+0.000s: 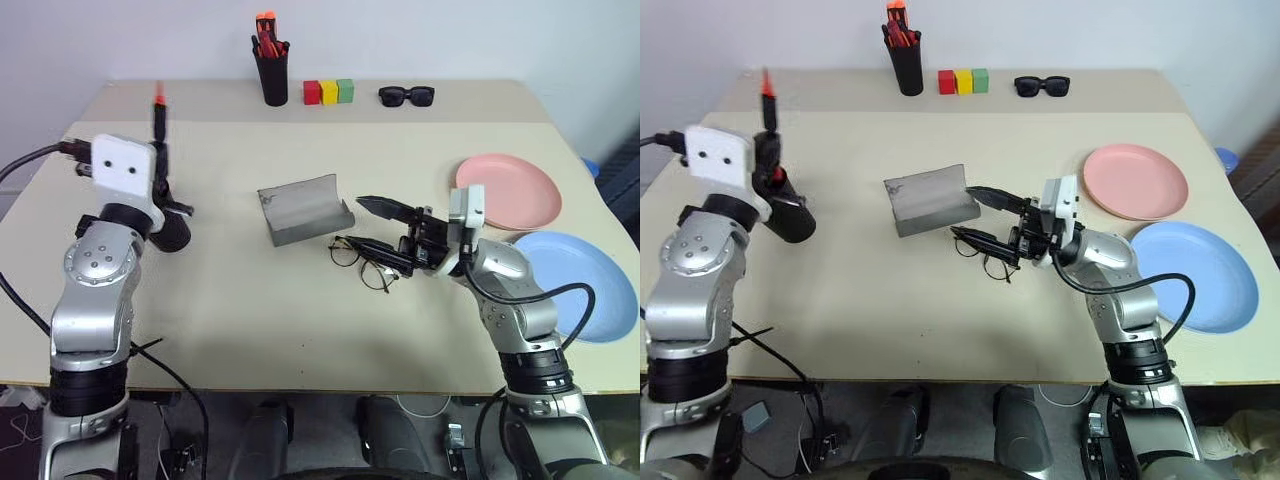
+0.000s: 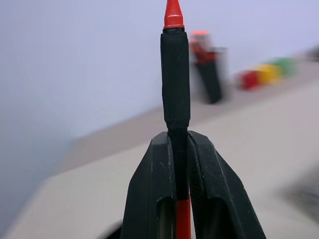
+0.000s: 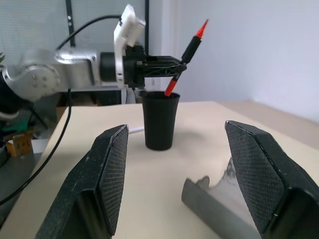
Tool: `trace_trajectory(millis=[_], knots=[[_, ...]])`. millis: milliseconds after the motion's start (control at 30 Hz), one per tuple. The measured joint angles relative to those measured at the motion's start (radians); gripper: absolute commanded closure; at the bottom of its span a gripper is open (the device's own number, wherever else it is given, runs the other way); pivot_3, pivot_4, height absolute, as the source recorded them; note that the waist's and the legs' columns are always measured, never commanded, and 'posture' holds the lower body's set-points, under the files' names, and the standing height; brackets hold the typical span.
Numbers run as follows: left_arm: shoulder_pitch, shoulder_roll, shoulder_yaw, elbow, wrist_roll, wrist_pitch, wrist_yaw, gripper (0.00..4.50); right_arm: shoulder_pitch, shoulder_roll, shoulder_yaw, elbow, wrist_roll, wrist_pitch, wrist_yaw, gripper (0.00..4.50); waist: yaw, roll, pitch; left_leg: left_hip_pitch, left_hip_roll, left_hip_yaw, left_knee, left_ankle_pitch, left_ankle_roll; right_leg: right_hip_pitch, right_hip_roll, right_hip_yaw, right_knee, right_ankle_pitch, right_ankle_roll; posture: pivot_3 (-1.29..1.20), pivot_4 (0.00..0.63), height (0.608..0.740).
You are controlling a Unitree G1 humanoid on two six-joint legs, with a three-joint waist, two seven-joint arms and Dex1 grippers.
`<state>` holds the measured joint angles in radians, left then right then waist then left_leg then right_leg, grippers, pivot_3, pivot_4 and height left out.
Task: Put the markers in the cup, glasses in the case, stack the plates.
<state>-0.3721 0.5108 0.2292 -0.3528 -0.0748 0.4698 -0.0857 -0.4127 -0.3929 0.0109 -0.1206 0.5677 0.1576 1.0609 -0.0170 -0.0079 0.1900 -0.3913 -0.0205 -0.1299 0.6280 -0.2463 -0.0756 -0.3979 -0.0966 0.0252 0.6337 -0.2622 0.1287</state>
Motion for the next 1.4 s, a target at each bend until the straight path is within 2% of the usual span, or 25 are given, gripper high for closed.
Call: trace_trajectory(millis=[233, 567, 1400], knots=[[-0.014, -0.034, 0.034, 0.012, 0.066, -0.072, 0.092, 4.47, -0.029, 0.024, 0.023, 0.017, -0.035, -0.017, -0.017, 1.36, 0.002, 0.0, 0.0, 0.0, 0.0, 0.0, 0.001, 0.0, 0.0, 0.001, 0.0, 0.0, 0.0, 0.0, 0.001, 0.0, 0.15, 0.74], [0.062, -0.12, 0.107, 0.012, 0.031, -0.062, 0.11, 4.47, -0.039, 0.035, 0.032, 0.097, -0.056, -0.063, 0.0, 1.36, -0.001, 0.0, 0.0, 0.0, 0.0, 0.0, 0.001, 0.0, 0.0, 0.001, 0.0, 0.0, 0.001, 0.0, 0.001, 0.0, 0.15, 0.74], [0.077, -0.193, 0.096, 0.052, 0.02, -0.135, 0.11, 4.47, -0.02, 0.027, 0.024, 0.107, -0.055, -0.076, 0.006, 1.36, 0.0, 0.0, 0.0, 0.0, 0.0, 0.0, 0.001, 0.0, 0.0, 0.001, 0.0, 0.0, 0.001, 0.0, 0.001, 0.0, 0.15, 0.74]])
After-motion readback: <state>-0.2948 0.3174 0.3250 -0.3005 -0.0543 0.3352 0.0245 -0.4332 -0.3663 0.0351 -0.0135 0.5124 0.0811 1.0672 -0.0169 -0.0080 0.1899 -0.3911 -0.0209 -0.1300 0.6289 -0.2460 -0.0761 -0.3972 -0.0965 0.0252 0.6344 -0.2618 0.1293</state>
